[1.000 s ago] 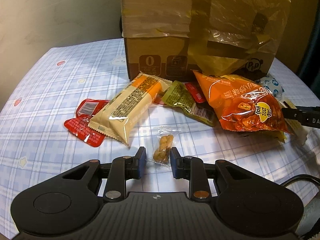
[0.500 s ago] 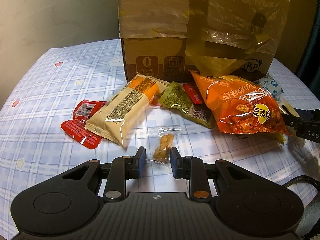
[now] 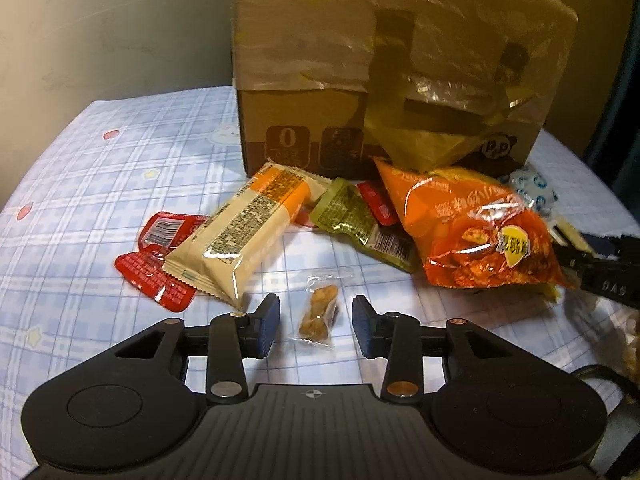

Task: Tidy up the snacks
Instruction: 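Grasp the cracker packet with right tool while left tool grasps small nut packet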

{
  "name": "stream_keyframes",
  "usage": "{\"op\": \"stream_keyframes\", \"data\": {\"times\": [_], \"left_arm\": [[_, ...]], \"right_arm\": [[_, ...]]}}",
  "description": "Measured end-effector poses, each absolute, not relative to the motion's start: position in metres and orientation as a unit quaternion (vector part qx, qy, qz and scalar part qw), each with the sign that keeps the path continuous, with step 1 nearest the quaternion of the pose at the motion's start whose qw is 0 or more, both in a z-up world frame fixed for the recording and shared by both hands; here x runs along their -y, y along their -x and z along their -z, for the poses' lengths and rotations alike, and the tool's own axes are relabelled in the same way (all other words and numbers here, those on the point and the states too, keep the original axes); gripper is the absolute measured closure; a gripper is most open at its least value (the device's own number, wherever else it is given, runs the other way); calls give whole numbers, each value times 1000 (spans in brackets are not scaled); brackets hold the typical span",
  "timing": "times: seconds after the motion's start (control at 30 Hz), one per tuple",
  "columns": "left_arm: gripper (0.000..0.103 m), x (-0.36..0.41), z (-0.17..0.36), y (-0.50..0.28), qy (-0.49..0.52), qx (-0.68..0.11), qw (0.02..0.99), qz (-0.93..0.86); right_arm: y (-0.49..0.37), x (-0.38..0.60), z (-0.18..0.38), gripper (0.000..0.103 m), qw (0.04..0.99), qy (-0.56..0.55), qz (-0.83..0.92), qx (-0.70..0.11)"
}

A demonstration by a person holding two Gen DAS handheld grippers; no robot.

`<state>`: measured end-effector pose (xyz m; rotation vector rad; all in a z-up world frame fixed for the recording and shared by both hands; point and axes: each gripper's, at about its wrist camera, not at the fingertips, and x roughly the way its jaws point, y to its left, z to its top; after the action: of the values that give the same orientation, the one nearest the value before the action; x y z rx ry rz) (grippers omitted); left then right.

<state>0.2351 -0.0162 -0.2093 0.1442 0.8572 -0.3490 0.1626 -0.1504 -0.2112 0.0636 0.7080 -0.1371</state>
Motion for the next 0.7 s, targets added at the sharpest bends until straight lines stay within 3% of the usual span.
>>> {"op": "stream_keyframes", "data": {"times": [0.03,0.07,0.1,0.33,0.4,0.5,0.53,0.57,0.6,0.7], "left_arm": [[64,18,211,-236,-73,-415,891,167],[80,18,212,-236,-73,-416,891,165],[84,18,213,-236,-72,-418,891,163],[84,5,199,-233,-39,-400,901,164],[84,2,195,-231,-28,-397,903,163],[84,0,190,-229,-16,-392,905,163],[84,0,189,-228,-13,-391,906,163],[84,0,188,-227,-12,-389,906,163],[84,0,186,-226,-10,-387,907,163],[84,0,175,-224,-7,-374,912,167]], "right_arm": [[-163,150,211,51,935,-31,67,-346],[-163,150,211,51,935,-31,67,-346],[-163,150,211,51,935,-31,67,-346],[-164,155,206,45,929,-43,50,-365],[-163,156,204,38,927,-52,51,-369],[-158,154,205,38,925,-42,54,-373],[-157,154,205,39,925,-38,53,-374],[-156,154,204,51,925,-35,56,-373],[-155,155,202,54,925,-36,56,-374],[-150,163,191,54,930,-51,56,-360]]}}
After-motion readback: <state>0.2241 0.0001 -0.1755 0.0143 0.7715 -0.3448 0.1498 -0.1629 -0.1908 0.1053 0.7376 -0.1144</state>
